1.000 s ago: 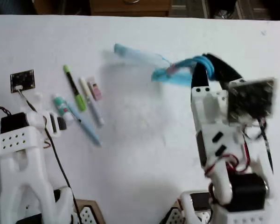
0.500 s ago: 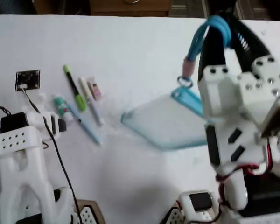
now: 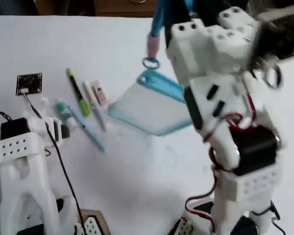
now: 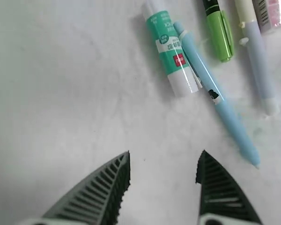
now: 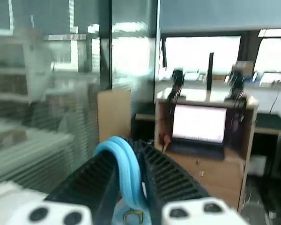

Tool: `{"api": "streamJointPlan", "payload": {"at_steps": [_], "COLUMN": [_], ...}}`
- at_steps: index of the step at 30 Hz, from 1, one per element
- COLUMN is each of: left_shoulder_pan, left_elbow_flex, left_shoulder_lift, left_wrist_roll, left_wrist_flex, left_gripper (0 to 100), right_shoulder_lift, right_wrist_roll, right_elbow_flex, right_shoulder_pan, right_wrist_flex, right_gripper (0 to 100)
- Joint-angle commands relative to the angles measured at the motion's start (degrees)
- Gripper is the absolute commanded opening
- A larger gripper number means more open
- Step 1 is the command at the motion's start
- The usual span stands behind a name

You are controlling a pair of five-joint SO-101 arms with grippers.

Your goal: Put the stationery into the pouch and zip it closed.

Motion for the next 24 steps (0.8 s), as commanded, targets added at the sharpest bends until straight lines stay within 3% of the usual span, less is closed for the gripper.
{"api": "streamJointPlan", "payload": {"at_steps": [1,11,24], "left_shoulder_pan": [0.5,0.5,0.5], "left_elbow_flex": [-4.1,-10.5,-11.3], "left_shoulder_lift": [-0.1,-0.1,-0.1], "left_wrist_roll": [0.0,0.0,-0.3], "left_wrist_flex": [-0.4,-0.1,-0.4], "left_gripper": [24,24,24], "right_shoulder_lift": [1.5,5.3,2.5], "right_wrist_roll": [-0.4,-0.6,-0.6], "right_elbow_flex": [-2.0,-1.9,-1.9], "right_shoulder_pan": [-1.3,-1.3,-1.5], "right_wrist_flex": [2.4,17.4,27.2], "right_gripper": [1.6,1.6,1.6]}}
